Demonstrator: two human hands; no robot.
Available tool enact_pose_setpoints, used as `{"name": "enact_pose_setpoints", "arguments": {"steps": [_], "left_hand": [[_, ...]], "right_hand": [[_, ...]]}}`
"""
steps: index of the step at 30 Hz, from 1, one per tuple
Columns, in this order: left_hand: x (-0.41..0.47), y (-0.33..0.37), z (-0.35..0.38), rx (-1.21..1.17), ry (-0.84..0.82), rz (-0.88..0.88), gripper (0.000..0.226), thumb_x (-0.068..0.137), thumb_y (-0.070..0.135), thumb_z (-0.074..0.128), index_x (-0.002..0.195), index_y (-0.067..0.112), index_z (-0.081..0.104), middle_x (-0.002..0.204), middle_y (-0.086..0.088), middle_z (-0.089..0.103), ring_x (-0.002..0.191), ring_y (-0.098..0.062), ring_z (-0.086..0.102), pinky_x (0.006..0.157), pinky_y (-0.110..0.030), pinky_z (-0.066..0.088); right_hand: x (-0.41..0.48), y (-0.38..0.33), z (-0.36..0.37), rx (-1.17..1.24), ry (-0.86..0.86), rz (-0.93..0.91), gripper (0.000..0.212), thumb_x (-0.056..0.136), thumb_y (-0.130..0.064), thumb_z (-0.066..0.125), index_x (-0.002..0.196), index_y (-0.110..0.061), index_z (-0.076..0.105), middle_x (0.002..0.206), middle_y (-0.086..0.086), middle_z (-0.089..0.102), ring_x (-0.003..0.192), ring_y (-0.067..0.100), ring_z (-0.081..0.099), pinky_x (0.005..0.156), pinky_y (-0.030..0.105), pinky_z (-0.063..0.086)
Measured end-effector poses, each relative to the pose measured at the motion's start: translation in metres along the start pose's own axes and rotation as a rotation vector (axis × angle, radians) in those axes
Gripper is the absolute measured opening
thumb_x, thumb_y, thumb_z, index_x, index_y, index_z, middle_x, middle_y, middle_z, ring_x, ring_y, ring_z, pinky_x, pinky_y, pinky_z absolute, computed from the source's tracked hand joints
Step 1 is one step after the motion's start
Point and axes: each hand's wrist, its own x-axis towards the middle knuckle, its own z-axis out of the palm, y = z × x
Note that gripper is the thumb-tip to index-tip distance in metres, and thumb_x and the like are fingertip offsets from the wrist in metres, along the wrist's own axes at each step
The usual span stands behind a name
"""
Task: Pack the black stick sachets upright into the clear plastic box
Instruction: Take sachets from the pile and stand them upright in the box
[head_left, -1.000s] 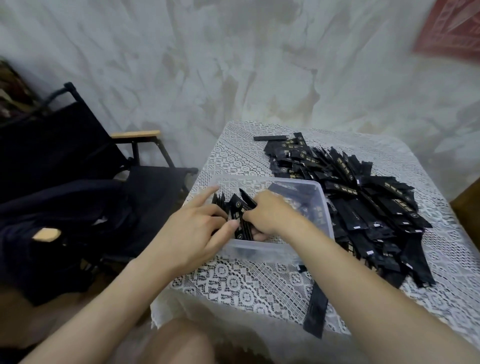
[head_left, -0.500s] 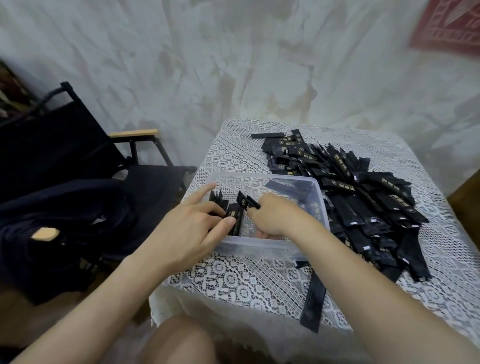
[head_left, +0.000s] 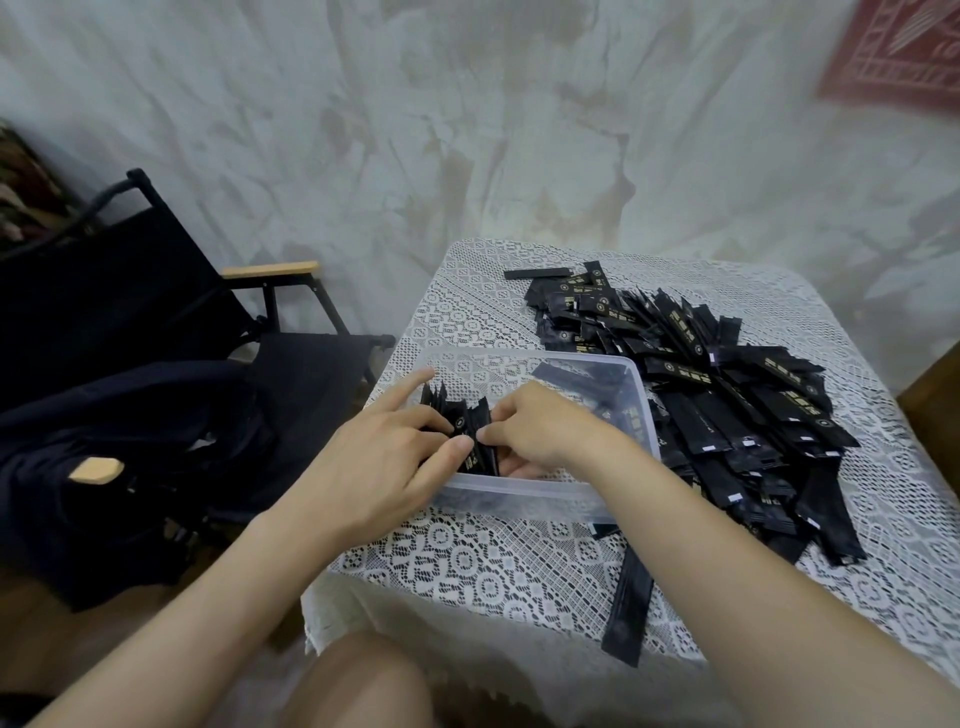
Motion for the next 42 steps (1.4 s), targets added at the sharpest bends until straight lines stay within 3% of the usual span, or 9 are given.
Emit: {"name": "enact_pose_setpoints", "arguments": {"steps": [3, 12, 18, 22, 25, 31, 36, 39, 42], "left_hand": [[0.0, -0.002, 0.001, 0.013, 0.016, 0.015, 0.072, 0.103, 0.058, 0.013, 0.107, 0.026, 0.077, 0.115, 0.014, 0.068, 0.152, -0.005, 0.011, 0.122, -0.028, 0.02], [0.0, -0.003, 0.001, -0.011, 0.004, 0.012, 0.065, 0.104, 0.058, 0.016, 0.116, 0.033, 0.074, 0.116, 0.015, 0.067, 0.153, -0.005, 0.009, 0.121, -0.033, 0.023], [0.001, 0.001, -0.001, -0.002, -0.031, 0.002, 0.088, 0.098, 0.068, 0.001, 0.096, 0.029, 0.08, 0.115, 0.019, 0.065, 0.152, -0.001, 0.004, 0.119, -0.024, 0.022], [0.001, 0.0, -0.001, -0.004, -0.026, 0.008, 0.086, 0.099, 0.067, 0.003, 0.093, 0.029, 0.08, 0.114, 0.019, 0.065, 0.152, -0.003, 0.005, 0.118, -0.026, 0.024], [0.001, -0.001, 0.0, 0.001, -0.027, 0.007, 0.084, 0.1, 0.066, 0.004, 0.093, 0.029, 0.079, 0.114, 0.019, 0.065, 0.152, -0.003, 0.005, 0.119, -0.026, 0.023], [0.003, -0.005, 0.003, 0.031, 0.022, 0.062, 0.068, 0.107, 0.052, 0.016, 0.095, 0.023, 0.077, 0.103, 0.011, 0.07, 0.146, -0.009, 0.03, 0.124, -0.032, 0.016], [0.001, -0.002, 0.0, -0.005, 0.03, 0.051, 0.073, 0.104, 0.057, 0.012, 0.105, 0.027, 0.078, 0.112, 0.012, 0.069, 0.148, -0.005, 0.016, 0.122, -0.02, 0.008], [0.001, -0.003, 0.001, 0.006, 0.038, 0.058, 0.074, 0.104, 0.057, 0.011, 0.102, 0.026, 0.079, 0.11, 0.012, 0.07, 0.147, -0.005, 0.019, 0.122, -0.02, 0.009], [0.001, -0.004, 0.002, 0.02, 0.05, 0.082, 0.073, 0.106, 0.054, 0.012, 0.099, 0.024, 0.079, 0.105, 0.01, 0.071, 0.144, -0.007, 0.027, 0.123, -0.024, 0.012]], "right_hand": [[0.0, -0.005, 0.004, 0.066, -0.009, -0.002, 0.019, 0.101, -0.012, 0.062, 0.083, -0.008, 0.056, 0.072, 0.011, 0.066, 0.06, 0.018, 0.068, 0.054, 0.027, 0.061], [-0.002, -0.006, 0.004, 0.139, -0.013, 0.003, 0.019, 0.102, -0.013, 0.061, 0.085, -0.006, 0.054, 0.074, 0.015, 0.065, 0.058, 0.019, 0.068, 0.048, 0.025, 0.059], [-0.002, -0.001, -0.009, -0.13, 0.093, 0.057, 0.025, 0.102, -0.018, 0.061, 0.089, 0.003, 0.066, 0.075, 0.017, 0.075, 0.068, 0.028, 0.077, 0.071, 0.039, 0.065], [0.003, 0.004, -0.007, -0.232, 0.072, 0.12, 0.034, 0.101, -0.023, 0.063, 0.077, 0.001, 0.068, 0.057, 0.009, 0.071, 0.058, 0.024, 0.071, 0.07, 0.036, 0.065], [0.006, 0.0, 0.0, -0.236, 0.052, 0.104, 0.032, 0.101, -0.023, 0.063, 0.078, -0.002, 0.067, 0.053, 0.004, 0.069, 0.051, 0.017, 0.067, 0.057, 0.028, 0.06], [0.011, -0.009, 0.004, -0.041, 0.035, 0.08, 0.018, 0.102, -0.004, 0.055, 0.108, 0.007, 0.067, 0.081, 0.018, 0.071, 0.068, 0.028, 0.072, 0.071, 0.043, 0.064], [0.01, -0.009, -0.006, 0.098, 0.056, 0.075, 0.028, 0.101, -0.002, 0.052, 0.125, 0.01, 0.058, 0.09, 0.017, 0.067, 0.066, 0.022, 0.067, 0.066, 0.032, 0.063], [0.007, -0.01, -0.006, 0.276, -0.013, 0.127, 0.028, 0.105, -0.004, 0.049, 0.131, 0.006, 0.05, 0.095, 0.021, 0.067, 0.075, 0.025, 0.07, 0.066, 0.032, 0.063], [0.011, -0.007, -0.003, 0.337, -0.049, 0.156, 0.024, 0.104, -0.006, 0.049, 0.122, 0.007, 0.058, 0.099, 0.019, 0.068, 0.078, 0.023, 0.067, 0.077, 0.035, 0.063]]}}
